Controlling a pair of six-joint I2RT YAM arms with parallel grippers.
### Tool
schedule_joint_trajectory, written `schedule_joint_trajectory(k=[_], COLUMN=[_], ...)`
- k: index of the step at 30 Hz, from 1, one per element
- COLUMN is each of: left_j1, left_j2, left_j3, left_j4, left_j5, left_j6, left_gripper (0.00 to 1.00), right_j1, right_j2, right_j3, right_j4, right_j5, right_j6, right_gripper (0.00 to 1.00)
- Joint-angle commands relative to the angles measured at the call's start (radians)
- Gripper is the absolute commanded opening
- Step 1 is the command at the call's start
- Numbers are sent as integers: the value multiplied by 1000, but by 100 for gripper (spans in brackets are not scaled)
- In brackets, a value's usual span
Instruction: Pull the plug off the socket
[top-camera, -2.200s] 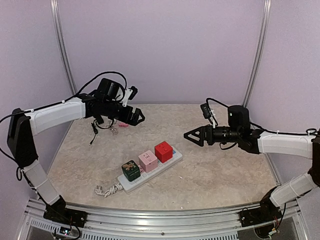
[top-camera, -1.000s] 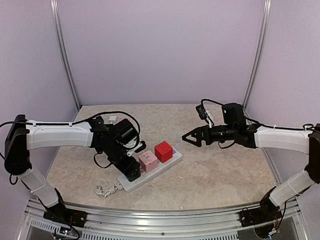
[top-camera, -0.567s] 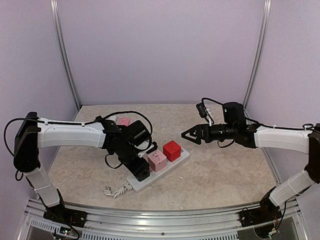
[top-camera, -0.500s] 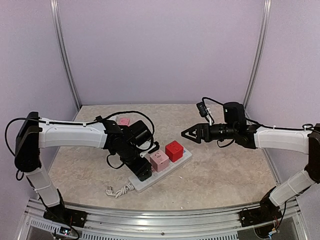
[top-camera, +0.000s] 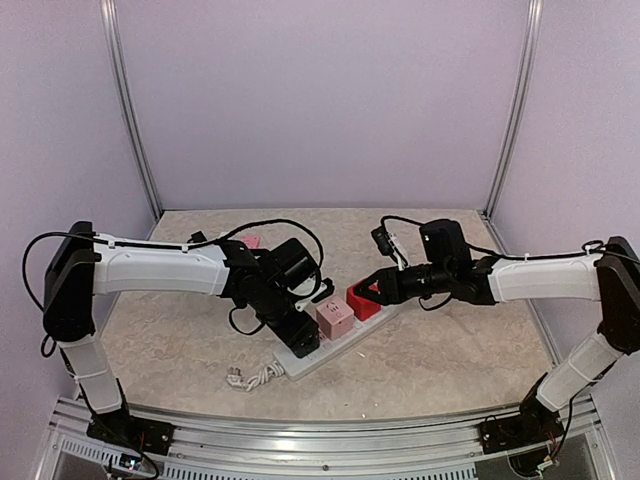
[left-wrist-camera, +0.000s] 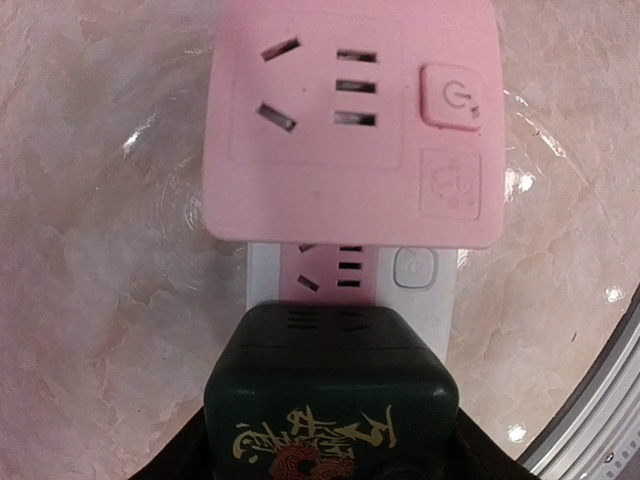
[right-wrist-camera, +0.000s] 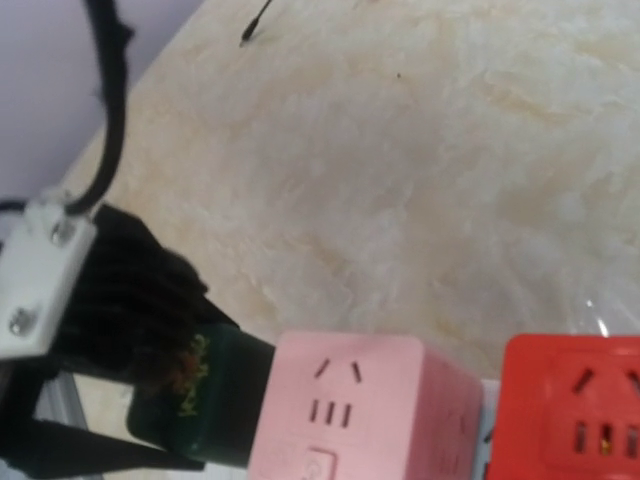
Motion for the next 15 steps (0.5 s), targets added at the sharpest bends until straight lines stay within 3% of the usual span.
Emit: schedule_joint_trajectory(k=[1, 6, 15], left_j1=[-9, -6, -8], left_j2=[23, 31, 36], left_j3=[27, 30, 35], left_j4=[53, 56, 52], left_j5=[38, 39, 30], left_j6=[11, 14, 14], left_gripper=[31, 29, 26], right_j1=[24, 54, 80], right_j2=[35, 82, 166], right_j3=[27, 31, 51], right_j4=[-24, 26, 80], right_j5=[28, 4, 9], right_j6=[-31, 5, 33], right_gripper=[28, 19, 17])
